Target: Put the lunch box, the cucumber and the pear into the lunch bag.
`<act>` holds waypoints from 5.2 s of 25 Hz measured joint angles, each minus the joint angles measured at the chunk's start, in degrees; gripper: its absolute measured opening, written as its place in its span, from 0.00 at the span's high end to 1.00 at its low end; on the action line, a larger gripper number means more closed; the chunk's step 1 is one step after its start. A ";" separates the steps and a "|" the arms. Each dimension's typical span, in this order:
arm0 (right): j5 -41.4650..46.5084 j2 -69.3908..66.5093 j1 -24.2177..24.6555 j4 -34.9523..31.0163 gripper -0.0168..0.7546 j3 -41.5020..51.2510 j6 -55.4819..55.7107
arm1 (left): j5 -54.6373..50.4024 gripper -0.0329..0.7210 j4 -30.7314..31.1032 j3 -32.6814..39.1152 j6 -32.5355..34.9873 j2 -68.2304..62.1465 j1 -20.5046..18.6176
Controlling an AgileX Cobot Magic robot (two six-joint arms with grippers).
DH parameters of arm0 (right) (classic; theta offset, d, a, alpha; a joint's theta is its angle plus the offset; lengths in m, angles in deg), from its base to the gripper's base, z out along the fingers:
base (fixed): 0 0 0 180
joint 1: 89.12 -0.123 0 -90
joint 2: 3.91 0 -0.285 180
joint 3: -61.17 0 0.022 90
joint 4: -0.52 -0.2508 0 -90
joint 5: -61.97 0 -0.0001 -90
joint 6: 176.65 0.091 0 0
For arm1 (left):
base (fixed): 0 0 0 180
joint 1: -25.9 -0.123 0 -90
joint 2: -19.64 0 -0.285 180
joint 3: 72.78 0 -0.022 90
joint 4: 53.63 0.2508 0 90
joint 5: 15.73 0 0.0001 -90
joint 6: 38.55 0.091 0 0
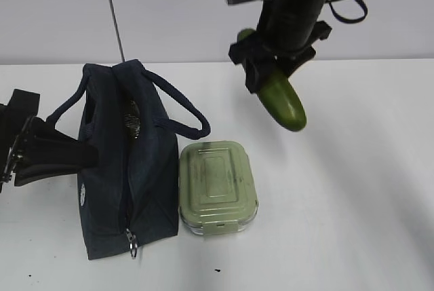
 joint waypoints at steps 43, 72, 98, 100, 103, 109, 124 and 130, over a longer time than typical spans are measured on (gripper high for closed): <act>-6.13 -14.56 -7.84 -40.90 0.25 -6.78 -13.26 | -0.25 0.98 0.30 -0.07 0.14 0.00 0.00; 1.30 -4.20 4.26 -6.81 0.26 -15.69 -5.61 | -0.24 0.98 0.36 -0.07 0.17 0.00 0.00; -0.65 -1.60 17.16 -38.24 0.31 25.25 -31.47 | -0.24 0.98 0.36 -0.07 0.17 0.00 0.00; -0.87 -0.94 17.41 -41.85 0.31 29.23 -34.71 | -0.24 0.98 0.36 -0.07 0.17 0.00 0.00; -1.13 0.15 18.72 -49.44 0.31 35.21 -40.48 | -0.29 0.98 0.36 -0.07 0.17 0.00 0.00; -2.23 0.77 19.78 -56.67 0.31 44.21 -48.98 | -0.29 0.98 0.37 -0.07 0.17 0.00 0.00; -2.85 0.99 19.78 -65.63 0.31 47.11 -54.63 | -0.34 0.98 0.42 -0.07 0.17 0.00 0.00; -3.78 0.99 19.78 -65.71 0.31 47.11 -54.63 | -0.34 0.98 0.44 -0.07 0.17 0.00 0.00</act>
